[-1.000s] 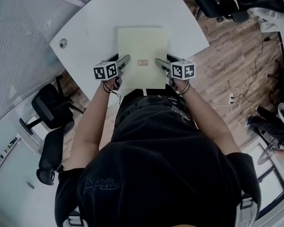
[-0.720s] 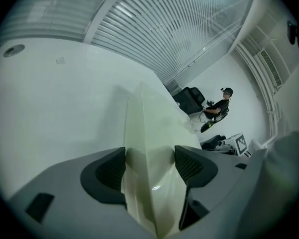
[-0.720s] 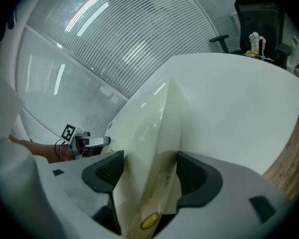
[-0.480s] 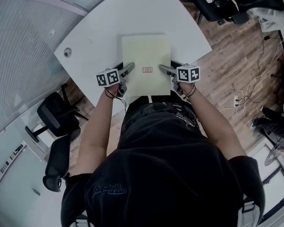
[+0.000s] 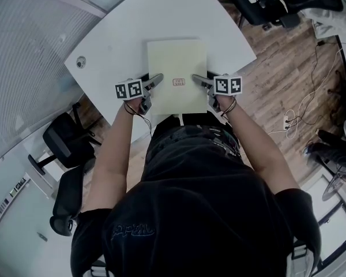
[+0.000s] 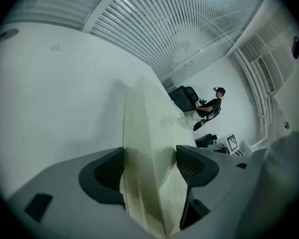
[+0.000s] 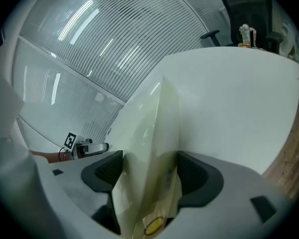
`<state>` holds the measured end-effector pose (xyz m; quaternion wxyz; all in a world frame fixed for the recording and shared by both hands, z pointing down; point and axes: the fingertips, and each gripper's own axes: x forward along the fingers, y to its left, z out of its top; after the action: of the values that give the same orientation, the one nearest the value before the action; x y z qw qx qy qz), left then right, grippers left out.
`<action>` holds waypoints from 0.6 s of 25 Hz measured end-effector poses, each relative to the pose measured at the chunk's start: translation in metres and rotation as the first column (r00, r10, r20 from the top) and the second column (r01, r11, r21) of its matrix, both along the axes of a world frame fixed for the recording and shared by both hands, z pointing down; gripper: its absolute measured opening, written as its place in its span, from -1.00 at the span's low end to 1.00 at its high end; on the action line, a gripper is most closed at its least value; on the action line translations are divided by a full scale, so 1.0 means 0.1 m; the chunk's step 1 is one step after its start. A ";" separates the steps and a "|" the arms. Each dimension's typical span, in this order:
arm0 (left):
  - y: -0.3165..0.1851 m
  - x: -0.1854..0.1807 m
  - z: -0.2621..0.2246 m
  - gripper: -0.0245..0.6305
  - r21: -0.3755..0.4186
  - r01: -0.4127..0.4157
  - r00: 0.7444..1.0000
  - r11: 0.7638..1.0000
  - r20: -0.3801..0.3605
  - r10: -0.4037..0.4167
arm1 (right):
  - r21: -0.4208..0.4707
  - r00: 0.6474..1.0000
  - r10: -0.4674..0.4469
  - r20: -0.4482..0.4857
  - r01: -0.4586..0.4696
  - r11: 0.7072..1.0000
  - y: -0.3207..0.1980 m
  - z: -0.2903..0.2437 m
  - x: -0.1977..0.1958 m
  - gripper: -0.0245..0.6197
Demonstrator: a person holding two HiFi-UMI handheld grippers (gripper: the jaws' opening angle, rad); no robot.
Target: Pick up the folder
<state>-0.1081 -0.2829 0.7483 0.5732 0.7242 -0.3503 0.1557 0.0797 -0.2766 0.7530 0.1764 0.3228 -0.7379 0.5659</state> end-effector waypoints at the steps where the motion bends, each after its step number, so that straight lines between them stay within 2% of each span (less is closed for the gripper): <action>1: -0.03 0.01 0.00 0.08 -0.006 -0.008 1.000 1.000 0.008 0.008 | 0.002 1.000 0.005 -0.001 -0.005 1.000 -0.03 0.00 0.01 0.10; 6: -0.05 0.06 0.01 0.08 -0.002 0.003 1.000 1.000 0.018 -0.003 | 0.016 0.999 0.046 0.001 -0.047 0.999 -0.06 -0.02 0.05 0.10; 15: 0.14 0.00 -0.45 0.08 0.141 -0.048 0.998 0.989 0.040 0.042 | 0.152 0.998 0.043 -0.055 -0.034 0.988 0.09 -0.47 -0.05 0.10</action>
<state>-0.1085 -0.2690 0.7033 0.5100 0.7678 -0.3546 0.1567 0.0752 -0.2675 0.7058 0.1621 0.3658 -0.7666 0.5021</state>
